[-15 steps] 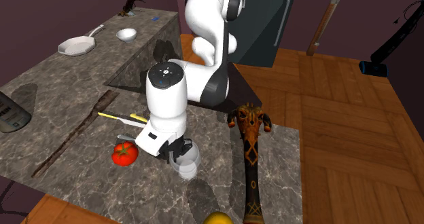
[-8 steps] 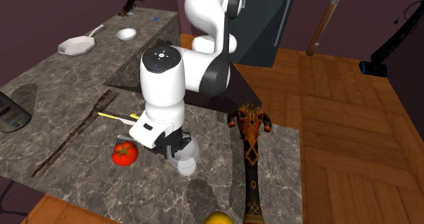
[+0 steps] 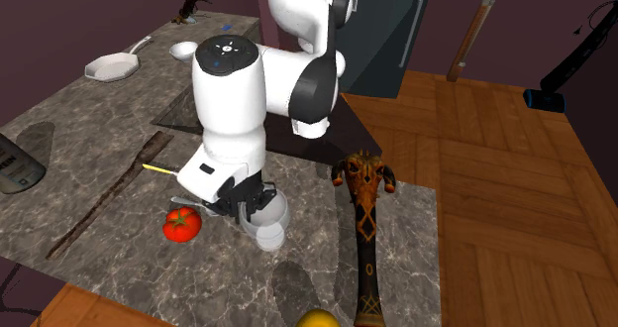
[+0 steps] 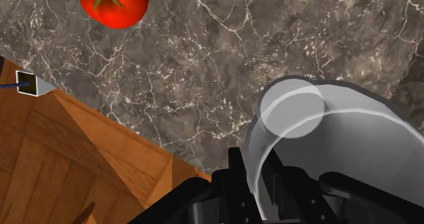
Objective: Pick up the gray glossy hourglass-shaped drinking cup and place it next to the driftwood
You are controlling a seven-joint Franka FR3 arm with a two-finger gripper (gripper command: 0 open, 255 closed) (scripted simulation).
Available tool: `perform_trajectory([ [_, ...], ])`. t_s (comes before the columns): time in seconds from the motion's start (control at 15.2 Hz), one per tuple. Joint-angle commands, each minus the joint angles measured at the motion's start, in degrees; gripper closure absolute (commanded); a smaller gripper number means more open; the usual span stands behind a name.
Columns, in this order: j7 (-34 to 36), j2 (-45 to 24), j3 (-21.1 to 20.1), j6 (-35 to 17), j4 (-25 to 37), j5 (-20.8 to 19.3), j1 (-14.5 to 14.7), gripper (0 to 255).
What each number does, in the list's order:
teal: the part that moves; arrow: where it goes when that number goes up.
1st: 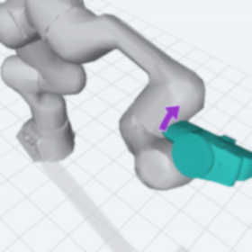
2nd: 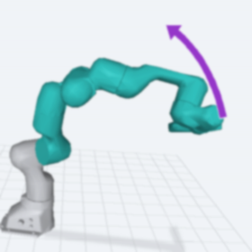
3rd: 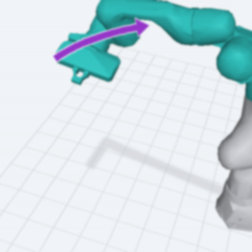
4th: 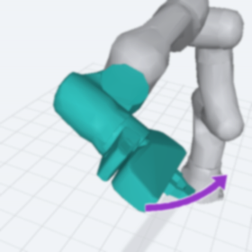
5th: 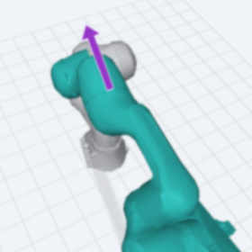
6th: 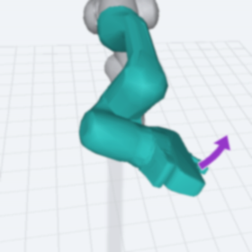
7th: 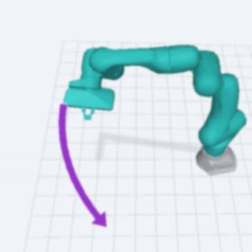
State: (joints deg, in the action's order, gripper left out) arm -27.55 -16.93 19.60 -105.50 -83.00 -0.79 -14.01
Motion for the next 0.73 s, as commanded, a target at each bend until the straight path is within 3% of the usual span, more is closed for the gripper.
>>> perform_trajectory([
  [0.0, -0.11, 0.00, 0.03, 1.74, 1.76, 0.04, -0.06, 255],
  [0.66, -1.00, -1.88, 0.15, 10.09, 11.98, 0.79, -0.93, 255],
])
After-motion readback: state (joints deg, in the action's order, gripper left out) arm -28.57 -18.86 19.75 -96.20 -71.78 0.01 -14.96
